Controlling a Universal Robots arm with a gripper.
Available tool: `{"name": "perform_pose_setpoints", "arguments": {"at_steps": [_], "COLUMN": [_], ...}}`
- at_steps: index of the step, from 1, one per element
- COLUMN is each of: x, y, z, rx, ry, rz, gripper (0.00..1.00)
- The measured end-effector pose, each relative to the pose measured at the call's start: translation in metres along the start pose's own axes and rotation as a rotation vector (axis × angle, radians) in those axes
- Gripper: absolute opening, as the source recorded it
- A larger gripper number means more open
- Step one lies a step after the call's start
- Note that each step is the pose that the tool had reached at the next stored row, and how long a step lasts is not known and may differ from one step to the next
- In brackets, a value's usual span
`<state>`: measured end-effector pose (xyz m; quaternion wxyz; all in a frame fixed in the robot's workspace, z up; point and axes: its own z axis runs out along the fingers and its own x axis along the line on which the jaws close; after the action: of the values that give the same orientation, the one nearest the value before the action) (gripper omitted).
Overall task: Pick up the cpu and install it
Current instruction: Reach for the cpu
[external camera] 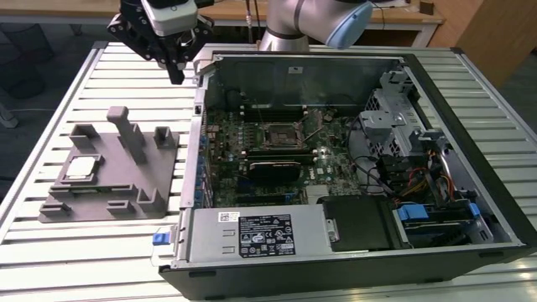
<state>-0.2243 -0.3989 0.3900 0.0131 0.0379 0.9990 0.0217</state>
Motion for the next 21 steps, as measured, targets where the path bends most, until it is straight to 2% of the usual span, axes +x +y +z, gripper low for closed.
{"name": "perform_pose_setpoints", "arguments": {"at_steps": [21], "x": [0.0218], "y": [-0.0017], "z": [0.0010], "rx": [-0.0001], "ry": [0.0000], "rz": [0.000], "gripper": [0.11]}}
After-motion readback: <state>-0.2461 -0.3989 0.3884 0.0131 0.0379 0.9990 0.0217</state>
